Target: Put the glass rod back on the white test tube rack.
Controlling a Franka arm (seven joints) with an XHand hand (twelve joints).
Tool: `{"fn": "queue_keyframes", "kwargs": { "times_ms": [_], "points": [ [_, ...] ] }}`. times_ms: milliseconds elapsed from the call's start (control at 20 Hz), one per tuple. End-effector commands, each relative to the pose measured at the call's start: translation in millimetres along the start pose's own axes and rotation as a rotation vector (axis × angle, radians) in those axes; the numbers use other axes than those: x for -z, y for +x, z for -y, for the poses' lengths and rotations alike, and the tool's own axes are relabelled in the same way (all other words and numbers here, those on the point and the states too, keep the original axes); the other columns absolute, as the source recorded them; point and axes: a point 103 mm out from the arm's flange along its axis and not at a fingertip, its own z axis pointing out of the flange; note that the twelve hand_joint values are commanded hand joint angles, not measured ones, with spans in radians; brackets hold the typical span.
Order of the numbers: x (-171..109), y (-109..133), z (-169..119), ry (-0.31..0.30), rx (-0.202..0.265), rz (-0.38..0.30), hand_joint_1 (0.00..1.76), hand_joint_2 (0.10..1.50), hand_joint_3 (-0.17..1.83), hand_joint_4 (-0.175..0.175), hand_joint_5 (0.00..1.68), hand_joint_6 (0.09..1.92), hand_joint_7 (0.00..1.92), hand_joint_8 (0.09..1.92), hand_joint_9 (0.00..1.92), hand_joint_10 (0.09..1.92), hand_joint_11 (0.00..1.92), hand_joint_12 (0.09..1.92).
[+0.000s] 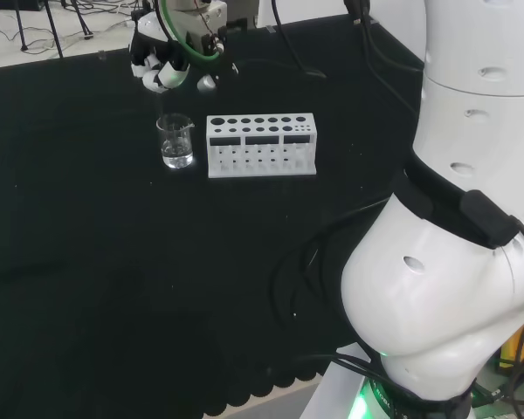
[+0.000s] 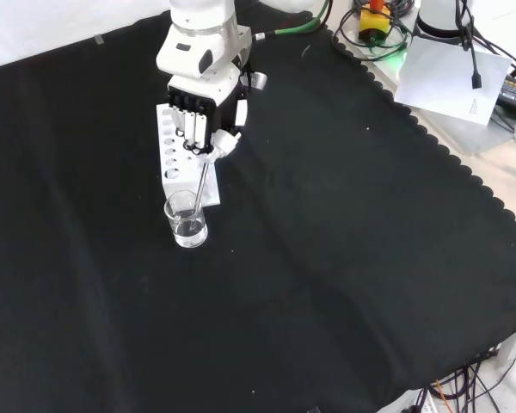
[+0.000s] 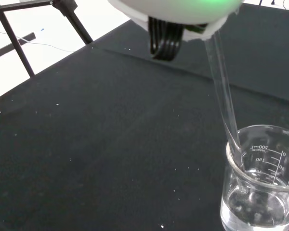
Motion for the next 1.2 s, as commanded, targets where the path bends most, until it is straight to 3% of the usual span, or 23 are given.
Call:
{"fn": "queue_keyframes", "kwargs": {
  "times_ms": [50, 550, 850, 1200],
  "points": [
    [4, -1, 0, -0.011, 0.003, -0.001, 1.31, 0.69, 0.75, -0.175, 1.15, 0.64, 1.11, 1.28, 1.58, 1.0, 1.64, 0.9],
    [30, -3, 6, -0.058, -0.015, -0.003, 1.31, 0.69, 0.75, -0.175, 1.15, 0.64, 1.11, 1.28, 1.58, 1.01, 1.64, 0.9],
    [56, -18, 22, -0.105, -0.057, -0.009, 1.31, 0.69, 0.75, -0.175, 1.15, 0.64, 1.11, 1.28, 1.58, 1.01, 1.64, 0.9],
    [84, -44, 54, -0.138, -0.137, -0.011, 1.31, 0.69, 0.75, -0.175, 1.15, 0.64, 1.11, 1.28, 1.58, 1.01, 1.64, 0.9]
  ]
}}
